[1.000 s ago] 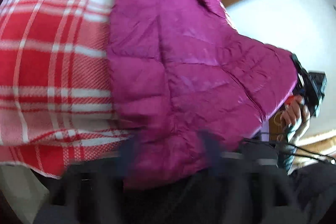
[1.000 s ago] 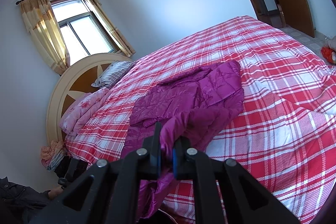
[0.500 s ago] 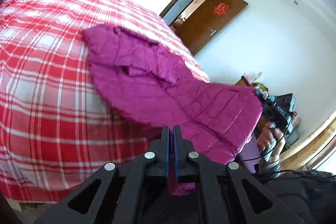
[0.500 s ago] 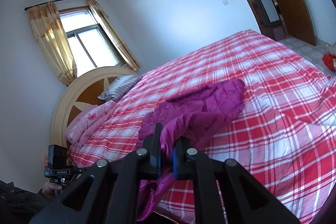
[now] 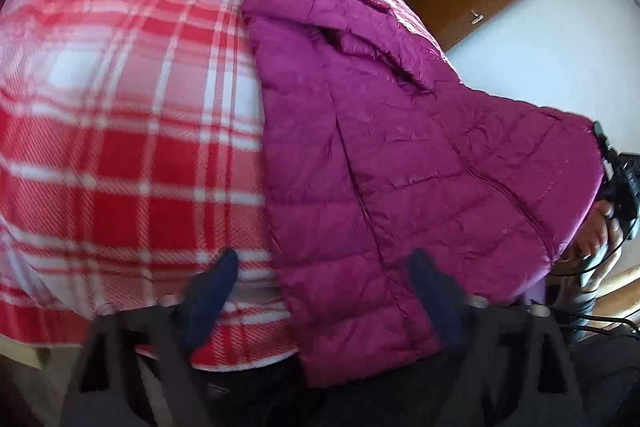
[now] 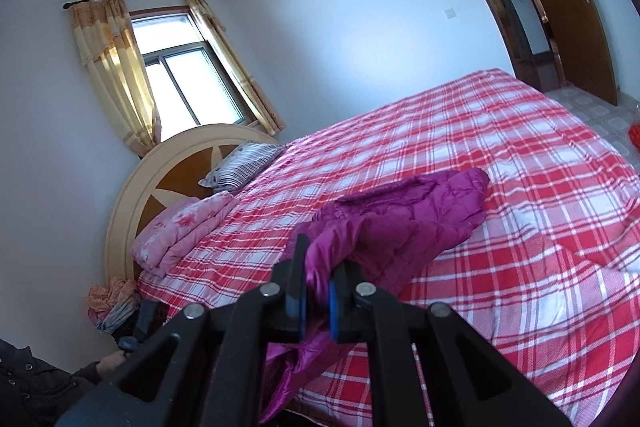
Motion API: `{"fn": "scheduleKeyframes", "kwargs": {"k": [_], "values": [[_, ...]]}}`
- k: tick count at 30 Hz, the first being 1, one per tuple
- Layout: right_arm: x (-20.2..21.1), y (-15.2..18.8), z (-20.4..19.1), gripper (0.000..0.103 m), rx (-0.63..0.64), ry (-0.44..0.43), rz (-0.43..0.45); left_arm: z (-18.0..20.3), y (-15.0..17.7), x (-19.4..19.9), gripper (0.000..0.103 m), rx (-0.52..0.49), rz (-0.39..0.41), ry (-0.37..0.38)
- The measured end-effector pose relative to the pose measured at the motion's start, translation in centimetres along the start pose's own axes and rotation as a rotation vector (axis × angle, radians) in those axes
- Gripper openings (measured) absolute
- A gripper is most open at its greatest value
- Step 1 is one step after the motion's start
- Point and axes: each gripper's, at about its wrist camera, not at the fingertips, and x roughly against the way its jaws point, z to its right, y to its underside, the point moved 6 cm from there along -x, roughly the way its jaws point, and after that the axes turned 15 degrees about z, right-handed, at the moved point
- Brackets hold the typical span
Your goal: Fold large clothes
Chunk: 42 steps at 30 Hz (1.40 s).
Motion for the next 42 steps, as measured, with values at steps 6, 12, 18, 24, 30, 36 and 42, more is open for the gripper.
{"fn": "scheduleKeyframes", "kwargs": {"k": [6, 12, 18, 24, 30, 36, 42], "values": [[0.4, -0.1, 0.2, 0.011, -0.007, 0.001, 0.004, -0.6, 2.4, -2.2, 0.088, 0.069, -0.100, 0.040], [0.3, 0.3, 0.5, 0.011, -0.001, 0.009, -0.009, 0.2, 5.5, -3.7, 0.087, 0.237, -0.195, 0.231], [0.4, 0.7, 1.9, 0.011, -0.030, 0.035, -0.014, 2.3, 2.5, 0.3, 0.003, 0.109, -0.026, 0.283], [1.6, -0.5, 1.3, 0.011, -0.039, 0.025, 0.041, 6.2, -2.6, 6.6, 0.003, 0.008, 0.198, 0.383], [2.7, -2.4, -0.6, 0.011, -0.016, -0.020, 0.098, 7.5, -5.9, 9.4, 0.003, -0.020, 0.303, 0.452], [-1.3, -5.0, 0.6, 0.011, -0.022, 0.001, 0.104, 5.2, -12.6, 7.2, 0.003, 0.031, 0.349, 0.498], [-8.0, -6.6, 4.8, 0.011, -0.055, 0.080, 0.073, 2.6, -20.5, 1.1, 0.003, 0.065, 0.360, 0.454]]}}
